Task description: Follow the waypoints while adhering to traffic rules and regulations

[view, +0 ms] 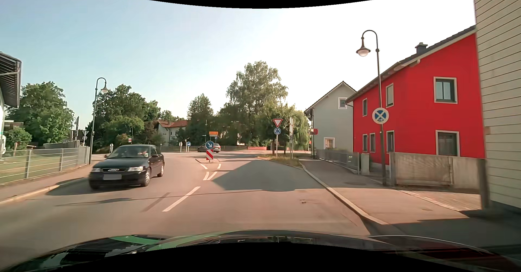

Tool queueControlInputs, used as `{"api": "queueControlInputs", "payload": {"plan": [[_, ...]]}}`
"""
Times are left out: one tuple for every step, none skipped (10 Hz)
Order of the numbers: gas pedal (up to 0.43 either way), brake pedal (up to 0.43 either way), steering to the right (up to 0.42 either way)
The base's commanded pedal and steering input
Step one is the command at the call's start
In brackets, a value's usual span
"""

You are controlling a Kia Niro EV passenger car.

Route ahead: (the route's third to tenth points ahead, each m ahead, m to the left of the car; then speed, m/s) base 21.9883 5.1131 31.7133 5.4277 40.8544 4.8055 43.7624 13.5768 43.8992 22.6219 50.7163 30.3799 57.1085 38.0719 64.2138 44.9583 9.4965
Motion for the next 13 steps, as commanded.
{"api": "queueControlInputs", "payload": {"plan": [[0.000, 0.098, -0.011], [0.000, 0.104, -0.013], [0.000, 0.104, -0.017], [0.000, 0.104, -0.028], [0.000, 0.110, -0.036], [0.000, 0.110, -0.040], [0.000, 0.110, -0.043], [0.000, 0.116, -0.045], [0.000, 0.116, -0.046], [0.000, 0.116, -0.046], [0.000, 0.122, -0.047], [0.000, 0.122, -0.048], [0.000, 0.122, -0.048]]}}
